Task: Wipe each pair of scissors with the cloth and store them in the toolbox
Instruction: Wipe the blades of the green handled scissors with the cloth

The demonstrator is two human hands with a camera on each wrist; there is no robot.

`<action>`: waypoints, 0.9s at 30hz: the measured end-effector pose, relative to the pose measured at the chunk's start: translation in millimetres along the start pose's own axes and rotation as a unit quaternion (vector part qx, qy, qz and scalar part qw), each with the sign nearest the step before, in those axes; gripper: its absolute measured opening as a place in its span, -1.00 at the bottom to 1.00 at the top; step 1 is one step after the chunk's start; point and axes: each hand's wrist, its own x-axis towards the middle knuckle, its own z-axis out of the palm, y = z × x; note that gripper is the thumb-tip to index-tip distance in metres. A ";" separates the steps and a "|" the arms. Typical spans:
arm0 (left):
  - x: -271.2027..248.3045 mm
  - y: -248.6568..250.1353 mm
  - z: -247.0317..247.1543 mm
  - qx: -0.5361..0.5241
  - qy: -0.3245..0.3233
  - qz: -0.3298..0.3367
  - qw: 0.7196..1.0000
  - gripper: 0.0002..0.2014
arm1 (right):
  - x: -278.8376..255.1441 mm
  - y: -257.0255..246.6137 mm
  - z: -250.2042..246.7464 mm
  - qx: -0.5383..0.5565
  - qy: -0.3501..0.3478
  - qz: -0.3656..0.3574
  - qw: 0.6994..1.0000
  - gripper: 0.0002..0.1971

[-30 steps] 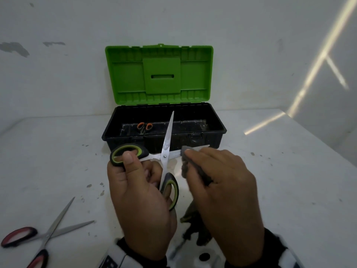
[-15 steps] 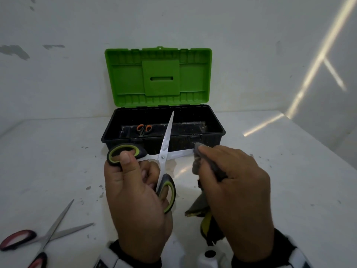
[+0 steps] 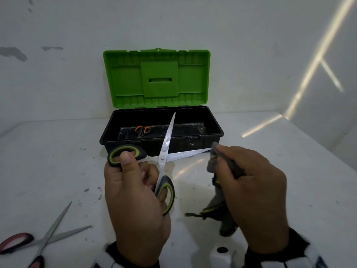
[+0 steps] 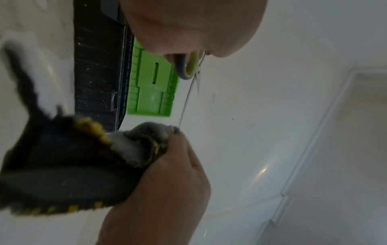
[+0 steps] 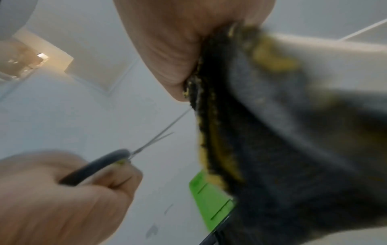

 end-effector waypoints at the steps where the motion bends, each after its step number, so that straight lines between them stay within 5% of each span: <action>1: 1.2 -0.1 -0.6 0.012 0.007 0.004 1.000 -0.73 | 0.8 5.3 -3.2 0.016 0.002 0.029 0.999 -0.79; 4: 3.9 -0.1 -1.2 0.048 0.023 0.021 0.998 -0.73 | 2.0 9.0 -11.3 0.076 0.004 0.078 0.994 -0.77; 11: -3.4 -8.1 4.0 0.131 0.014 0.110 0.985 -0.75 | -5.0 -35.2 7.3 0.040 -0.064 -0.067 0.995 -0.77; 21: -2.8 -10.5 -6.7 0.172 -0.027 0.192 0.966 -0.85 | -5.0 -22.9 15.2 0.014 -0.107 -0.011 0.994 -0.75; 27: 1.1 -8.2 -2.7 0.172 -0.051 0.215 0.960 -0.86 | -4.3 -36.8 15.7 0.036 -0.111 -0.040 0.992 -0.73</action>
